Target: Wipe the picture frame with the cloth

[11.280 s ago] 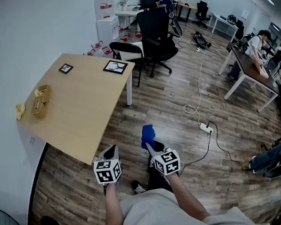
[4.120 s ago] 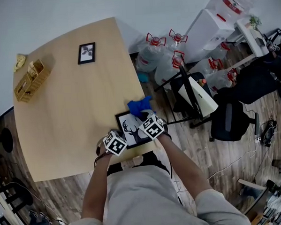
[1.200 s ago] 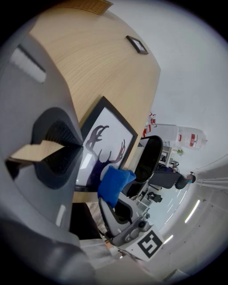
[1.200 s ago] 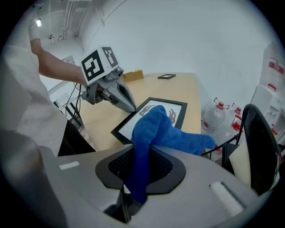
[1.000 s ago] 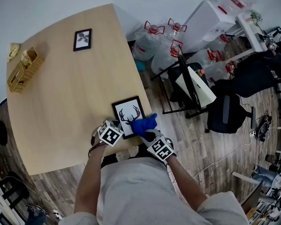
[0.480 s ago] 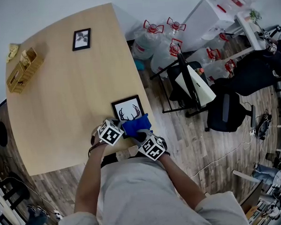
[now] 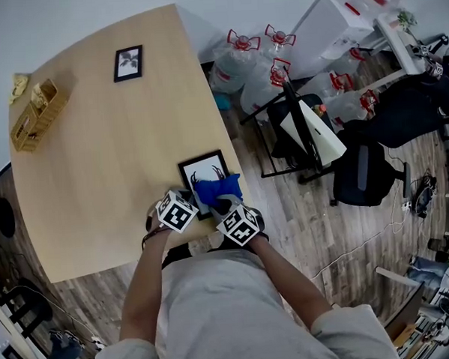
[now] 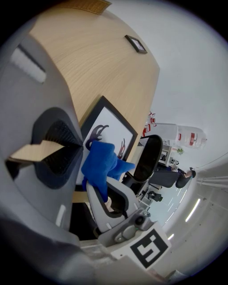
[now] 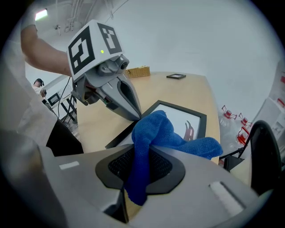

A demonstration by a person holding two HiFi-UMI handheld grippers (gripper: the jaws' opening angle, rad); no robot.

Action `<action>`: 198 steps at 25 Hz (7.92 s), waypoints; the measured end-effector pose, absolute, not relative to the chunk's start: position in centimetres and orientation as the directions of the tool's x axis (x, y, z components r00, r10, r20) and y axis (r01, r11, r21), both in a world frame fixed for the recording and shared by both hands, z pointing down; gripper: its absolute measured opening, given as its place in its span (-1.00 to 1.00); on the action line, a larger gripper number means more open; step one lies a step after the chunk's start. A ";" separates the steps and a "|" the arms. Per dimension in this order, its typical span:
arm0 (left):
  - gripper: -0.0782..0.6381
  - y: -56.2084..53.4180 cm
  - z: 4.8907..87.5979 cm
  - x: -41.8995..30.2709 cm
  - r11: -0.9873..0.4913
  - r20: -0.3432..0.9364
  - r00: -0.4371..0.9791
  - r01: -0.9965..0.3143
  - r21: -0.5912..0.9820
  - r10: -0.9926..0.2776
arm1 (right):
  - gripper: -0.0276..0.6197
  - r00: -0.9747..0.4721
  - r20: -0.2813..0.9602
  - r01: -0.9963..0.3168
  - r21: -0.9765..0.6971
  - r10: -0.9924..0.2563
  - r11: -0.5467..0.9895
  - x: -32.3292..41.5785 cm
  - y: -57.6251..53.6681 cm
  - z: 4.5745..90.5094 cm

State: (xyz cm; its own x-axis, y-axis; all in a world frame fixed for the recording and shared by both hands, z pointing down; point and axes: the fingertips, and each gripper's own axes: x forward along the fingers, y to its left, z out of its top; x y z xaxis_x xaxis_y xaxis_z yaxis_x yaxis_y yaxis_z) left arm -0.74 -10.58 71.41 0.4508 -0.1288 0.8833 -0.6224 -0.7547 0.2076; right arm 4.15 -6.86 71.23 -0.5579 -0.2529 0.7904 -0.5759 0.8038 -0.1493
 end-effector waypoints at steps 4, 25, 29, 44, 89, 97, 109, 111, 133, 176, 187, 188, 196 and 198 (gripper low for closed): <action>-0.63 -10.6 71.3 -0.7 -0.765 0.884 0.452 -0.610 0.208 -0.120 | -0.73 -0.553 0.795 -0.569 -0.140 -0.250 0.810 3.7 -8.5 71.3; -0.63 -10.5 71.5 -0.3 -0.751 0.886 0.450 -0.622 0.221 -0.113 | -0.73 -0.566 0.789 -0.520 -0.116 -0.240 0.846 0.7 -17.7 71.0; -0.63 -10.4 71.6 -0.2 -0.744 0.886 0.448 -0.632 0.219 -0.120 | -0.73 -0.565 0.782 -0.522 -0.092 -0.263 0.848 0.2 -19.2 70.8; -0.63 -10.7 71.5 -0.7 -0.728 0.869 0.478 -0.639 0.247 -0.125 | -0.73 -0.619 0.766 -0.442 -0.160 -0.171 0.882 -6.2 -19.9 70.4; -0.63 -10.6 71.4 -0.9 -0.825 0.856 0.508 -0.521 0.220 -0.093 | -0.73 -0.561 0.805 -0.617 -0.252 -0.193 0.746 0.4 -8.4 70.3; -0.63 -10.4 71.1 -1.0 -0.832 0.843 0.531 -0.505 0.230 -0.090 | -0.73 -0.533 0.817 -0.669 -0.247 -0.221 0.701 -0.6 -6.2 70.3; -0.64 -10.3 70.9 -0.9 -0.854 0.838 0.541 -0.467 0.228 -0.072 | -0.73 -0.523 0.820 -0.677 -0.232 -0.235 0.698 -2.0 -3.8 70.2; -0.63 -10.3 70.8 -0.9 -0.860 0.839 0.540 -0.457 0.226 -0.066 | -0.73 -0.518 0.823 -0.676 -0.226 -0.234 0.701 -2.0 -3.6 70.2; -0.63 -9.7 70.7 -0.7 -0.915 0.826 0.563 -0.352 0.195 -0.041 | -0.73 -0.459 0.838 -0.722 -0.159 -0.295 0.673 -1.5 -1.8 70.4; -0.64 2.1 60.1 1.0 -0.534 0.662 0.468 -0.837 0.120 -0.586 | -0.73 -0.487 0.579 -0.869 -0.251 -0.654 0.426 14.8 5.9 58.9; -0.64 7.7 59.2 -0.6 -0.467 0.641 0.406 -0.880 0.083 -0.652 | -0.73 -0.543 0.516 -0.837 -0.265 -0.663 0.480 14.7 9.7 58.4; -0.64 7.9 59.1 -0.6 -0.466 0.639 0.407 -0.881 0.085 -0.653 | -0.73 -0.543 0.513 -0.836 -0.263 -0.664 0.481 14.7 9.8 58.3; -0.64 8.4 58.3 0.2 -0.476 0.624 0.421 -0.875 0.089 -0.658 | -0.73 -0.546 0.519 -0.831 -0.232 -0.658 0.505 15.2 11.3 58.0; -0.64 8.7 58.2 0.2 -0.475 0.623 0.420 -0.876 0.088 -0.659 | -0.73 -0.547 0.515 -0.830 -0.236 -0.660 0.505 15.4 11.5 57.8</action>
State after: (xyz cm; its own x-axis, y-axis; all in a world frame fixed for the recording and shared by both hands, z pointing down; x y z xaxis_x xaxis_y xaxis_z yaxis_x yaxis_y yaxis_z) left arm 0.22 8.67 58.19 0.4201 -0.6594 0.6234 -0.8757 -0.4748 0.0879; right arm 15.37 11.55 57.81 -0.5473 -0.6600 0.5147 -0.8304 0.5047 -0.2359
